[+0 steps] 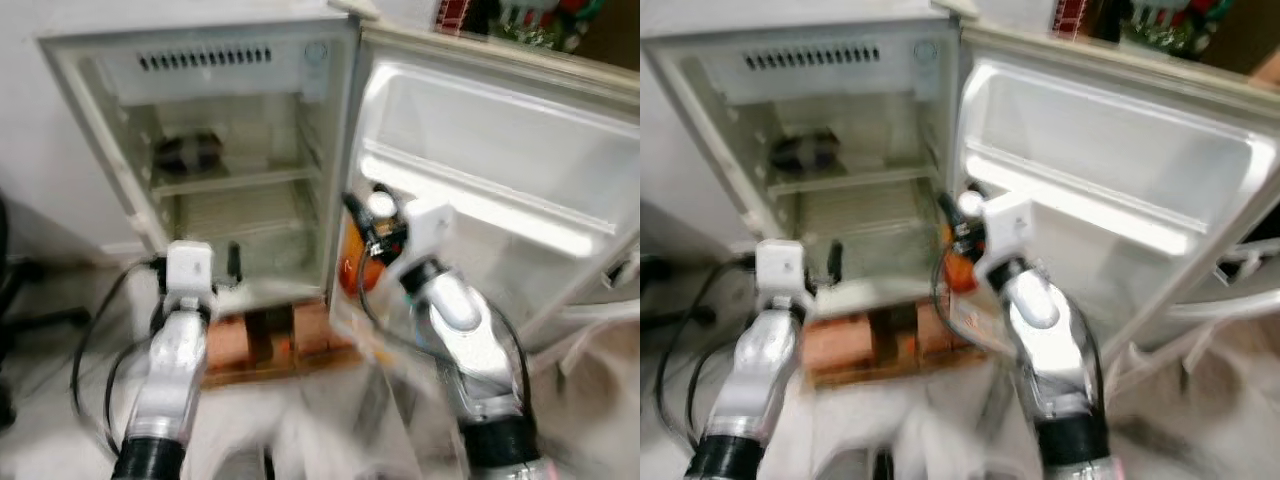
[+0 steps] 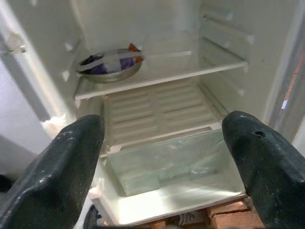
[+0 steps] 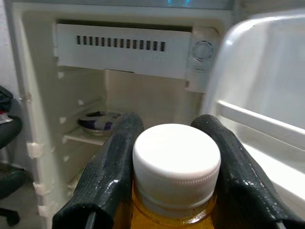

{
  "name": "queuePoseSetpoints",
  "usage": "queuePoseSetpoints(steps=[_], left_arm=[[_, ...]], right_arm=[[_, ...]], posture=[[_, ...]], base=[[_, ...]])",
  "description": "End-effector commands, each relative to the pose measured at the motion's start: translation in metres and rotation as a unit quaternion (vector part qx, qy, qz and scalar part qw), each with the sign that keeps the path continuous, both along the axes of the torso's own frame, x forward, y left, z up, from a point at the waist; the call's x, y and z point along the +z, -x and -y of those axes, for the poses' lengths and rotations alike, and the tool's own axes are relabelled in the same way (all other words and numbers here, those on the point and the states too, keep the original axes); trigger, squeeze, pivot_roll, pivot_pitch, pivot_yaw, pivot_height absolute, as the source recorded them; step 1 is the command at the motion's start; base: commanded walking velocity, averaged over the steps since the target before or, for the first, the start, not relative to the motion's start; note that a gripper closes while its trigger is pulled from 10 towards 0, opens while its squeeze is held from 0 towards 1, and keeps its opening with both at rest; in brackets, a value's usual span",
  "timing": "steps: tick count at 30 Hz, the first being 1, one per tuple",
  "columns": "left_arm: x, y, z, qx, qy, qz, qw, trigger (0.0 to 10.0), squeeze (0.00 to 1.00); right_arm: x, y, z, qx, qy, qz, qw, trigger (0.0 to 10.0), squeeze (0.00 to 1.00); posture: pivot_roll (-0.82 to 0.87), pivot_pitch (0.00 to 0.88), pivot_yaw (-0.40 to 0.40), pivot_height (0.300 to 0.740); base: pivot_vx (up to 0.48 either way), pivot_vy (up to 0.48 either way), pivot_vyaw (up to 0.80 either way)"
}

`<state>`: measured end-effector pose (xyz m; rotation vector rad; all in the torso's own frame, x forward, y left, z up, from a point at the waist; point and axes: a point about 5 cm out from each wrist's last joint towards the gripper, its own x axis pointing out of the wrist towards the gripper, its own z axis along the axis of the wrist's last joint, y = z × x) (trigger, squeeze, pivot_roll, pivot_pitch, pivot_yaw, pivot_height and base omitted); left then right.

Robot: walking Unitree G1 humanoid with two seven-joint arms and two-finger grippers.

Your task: Restocking fridge

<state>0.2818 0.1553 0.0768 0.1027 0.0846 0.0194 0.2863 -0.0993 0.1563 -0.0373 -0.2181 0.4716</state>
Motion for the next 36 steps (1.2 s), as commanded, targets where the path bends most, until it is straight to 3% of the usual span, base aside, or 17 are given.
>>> queuePoseSetpoints(steps=[1,12,28,36], left_arm=[[0.000,0.001,0.002,-0.001,0.000,-0.004,1.000,10.0,0.00],[-0.001,0.012,-0.009,-0.013,0.000,-0.006,1.000,10.0,0.00],[0.002,0.018,-0.014,-0.030,-0.017,0.013,0.999,10.0,0.00],[0.002,0.017,-0.014,-0.030,-0.020,0.014,0.999,10.0,0.00]], right_arm=[[0.003,0.000,0.004,-0.008,-0.001,0.013,1.000,10.0,0.00],[-0.003,-0.002,-0.001,-0.005,-0.009,0.003,1.000,10.0,0.00],[-0.006,-0.003,0.000,-0.004,-0.006,0.005,1.000,10.0,0.00],[-0.010,-0.003,-0.001,-0.003,0.001,0.004,1.000,10.0,0.00]], posture=[[0.02,0.050,-0.009,0.740],[0.05,0.054,-0.011,0.740],[0.05,0.050,-0.010,0.646],[0.05,0.053,-0.012,0.646]], base=[[0.000,0.000,0.00],[0.000,0.000,0.00],[0.000,0.000,0.00],[0.000,0.000,0.00]])
